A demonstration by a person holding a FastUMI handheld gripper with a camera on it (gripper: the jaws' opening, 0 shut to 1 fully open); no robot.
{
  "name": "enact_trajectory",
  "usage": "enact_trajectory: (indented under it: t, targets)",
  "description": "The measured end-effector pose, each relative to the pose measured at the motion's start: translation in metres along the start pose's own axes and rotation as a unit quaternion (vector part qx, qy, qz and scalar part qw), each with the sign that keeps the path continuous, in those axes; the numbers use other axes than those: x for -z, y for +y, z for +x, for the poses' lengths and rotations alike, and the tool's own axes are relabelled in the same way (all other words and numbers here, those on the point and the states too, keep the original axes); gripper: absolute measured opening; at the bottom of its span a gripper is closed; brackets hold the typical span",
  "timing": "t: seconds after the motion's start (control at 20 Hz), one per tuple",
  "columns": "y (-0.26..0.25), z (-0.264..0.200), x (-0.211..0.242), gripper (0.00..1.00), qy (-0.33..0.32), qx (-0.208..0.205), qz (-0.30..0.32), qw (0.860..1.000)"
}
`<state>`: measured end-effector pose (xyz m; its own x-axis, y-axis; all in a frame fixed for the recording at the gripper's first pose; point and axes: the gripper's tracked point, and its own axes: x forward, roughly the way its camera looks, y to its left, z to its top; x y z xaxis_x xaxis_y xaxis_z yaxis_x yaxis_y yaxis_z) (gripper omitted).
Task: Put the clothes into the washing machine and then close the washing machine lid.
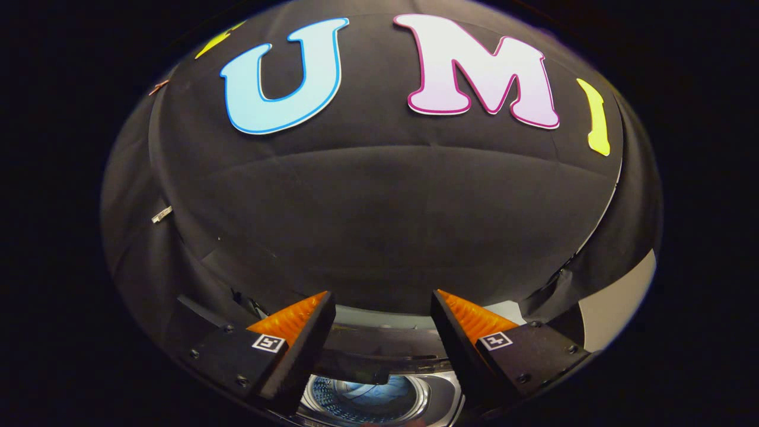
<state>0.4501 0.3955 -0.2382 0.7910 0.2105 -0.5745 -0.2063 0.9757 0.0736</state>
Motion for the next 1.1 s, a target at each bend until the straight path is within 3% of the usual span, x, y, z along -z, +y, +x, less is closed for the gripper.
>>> enact_trajectory:
  t: [0.5, 0.65, 0.8, 1.1]
  targets:
    - [0.004, -0.019, 0.026, 1.00, 0.002, -0.024, -0.013, 1.000]
    - [0.006, -0.039, 0.054, 1.00, 0.024, -0.026, -0.012, 0.999]
    - [0.001, -0.053, 0.089, 1.00, 0.061, -0.015, -0.055, 0.997]
    - [0.018, -0.091, 0.123, 1.00, 0.072, -0.059, -0.070, 0.993]
